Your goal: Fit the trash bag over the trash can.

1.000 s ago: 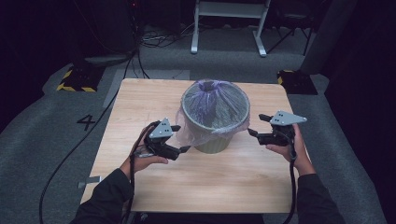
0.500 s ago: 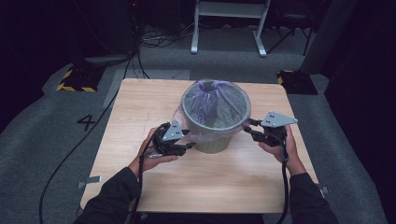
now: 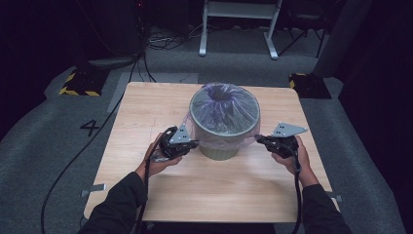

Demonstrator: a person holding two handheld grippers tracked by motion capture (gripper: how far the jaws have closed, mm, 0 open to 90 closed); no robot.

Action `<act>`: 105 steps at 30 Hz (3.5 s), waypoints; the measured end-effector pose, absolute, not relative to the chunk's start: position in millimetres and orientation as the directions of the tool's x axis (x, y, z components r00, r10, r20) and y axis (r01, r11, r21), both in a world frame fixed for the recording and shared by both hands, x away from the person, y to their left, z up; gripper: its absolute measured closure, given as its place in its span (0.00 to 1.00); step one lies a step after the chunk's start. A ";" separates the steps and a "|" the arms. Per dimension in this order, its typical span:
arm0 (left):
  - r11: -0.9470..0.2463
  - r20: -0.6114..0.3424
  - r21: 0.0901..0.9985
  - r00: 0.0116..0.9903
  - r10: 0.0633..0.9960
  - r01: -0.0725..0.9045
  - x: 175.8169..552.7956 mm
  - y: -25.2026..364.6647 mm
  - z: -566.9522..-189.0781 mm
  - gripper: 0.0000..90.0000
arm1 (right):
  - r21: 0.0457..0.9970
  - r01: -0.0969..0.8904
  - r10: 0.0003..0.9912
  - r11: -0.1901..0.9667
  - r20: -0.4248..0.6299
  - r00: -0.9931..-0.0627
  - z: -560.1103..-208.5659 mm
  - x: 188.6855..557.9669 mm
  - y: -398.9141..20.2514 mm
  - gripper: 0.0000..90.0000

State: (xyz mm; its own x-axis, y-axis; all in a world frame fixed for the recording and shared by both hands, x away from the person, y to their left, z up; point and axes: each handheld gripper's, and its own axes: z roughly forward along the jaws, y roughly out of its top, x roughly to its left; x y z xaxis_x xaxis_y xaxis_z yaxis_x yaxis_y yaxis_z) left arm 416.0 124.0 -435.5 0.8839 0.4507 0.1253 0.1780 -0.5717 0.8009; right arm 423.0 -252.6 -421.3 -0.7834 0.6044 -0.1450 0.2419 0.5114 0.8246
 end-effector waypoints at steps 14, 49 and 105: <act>-0.614 0.092 0.751 0.882 0.462 0.243 426.1 126.1 -461.9 1.00 | 0.750 0.402 0.652 0.524 -0.050 -0.757 -458.4 436.2 -251.4 1.00; -0.567 0.058 0.766 0.845 0.532 0.303 419.7 133.4 -479.9 0.75 | 0.752 0.484 0.717 0.449 0.020 -0.696 -488.2 435.9 -256.0 0.87; -0.502 0.064 0.769 0.735 0.675 0.395 354.3 213.9 -468.3 0.18 | 0.891 0.364 0.750 0.270 0.042 -0.660 -434.0 395.5 -308.0 0.22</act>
